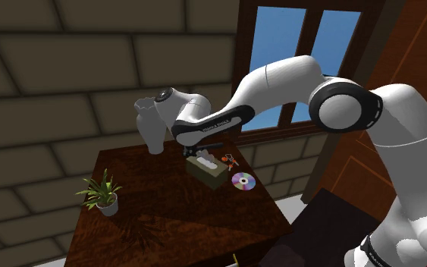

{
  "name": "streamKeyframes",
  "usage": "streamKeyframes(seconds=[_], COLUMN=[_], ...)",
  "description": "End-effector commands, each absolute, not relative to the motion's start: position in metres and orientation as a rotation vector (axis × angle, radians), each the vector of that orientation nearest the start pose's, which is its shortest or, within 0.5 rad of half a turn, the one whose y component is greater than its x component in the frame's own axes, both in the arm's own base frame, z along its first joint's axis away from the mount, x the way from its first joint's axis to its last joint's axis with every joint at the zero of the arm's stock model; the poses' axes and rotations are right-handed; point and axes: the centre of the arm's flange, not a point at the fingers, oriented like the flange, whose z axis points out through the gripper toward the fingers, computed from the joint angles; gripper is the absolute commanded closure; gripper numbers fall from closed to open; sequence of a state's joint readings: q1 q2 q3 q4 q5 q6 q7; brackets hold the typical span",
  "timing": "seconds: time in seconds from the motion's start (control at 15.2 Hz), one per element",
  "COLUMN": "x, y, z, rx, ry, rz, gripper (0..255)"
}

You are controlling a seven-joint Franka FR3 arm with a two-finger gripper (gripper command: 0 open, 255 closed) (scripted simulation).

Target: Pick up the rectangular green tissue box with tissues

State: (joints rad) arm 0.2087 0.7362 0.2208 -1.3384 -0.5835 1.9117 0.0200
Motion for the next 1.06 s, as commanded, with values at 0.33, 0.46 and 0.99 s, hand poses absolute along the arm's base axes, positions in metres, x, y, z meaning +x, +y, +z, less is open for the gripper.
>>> streamKeyframes(seconds=[0.33, 0.46, 0.99], x=[0.687, 0.687, 0.687], y=[0.233, 0.233, 0.233], z=[0.326, 0.337, 0.369], rx=[-3.384, -3.384, -3.384], ry=[-1.052, -1.052, -1.052], rz=[0.091, 0.091, 0.091], gripper=[255, 255, 255])
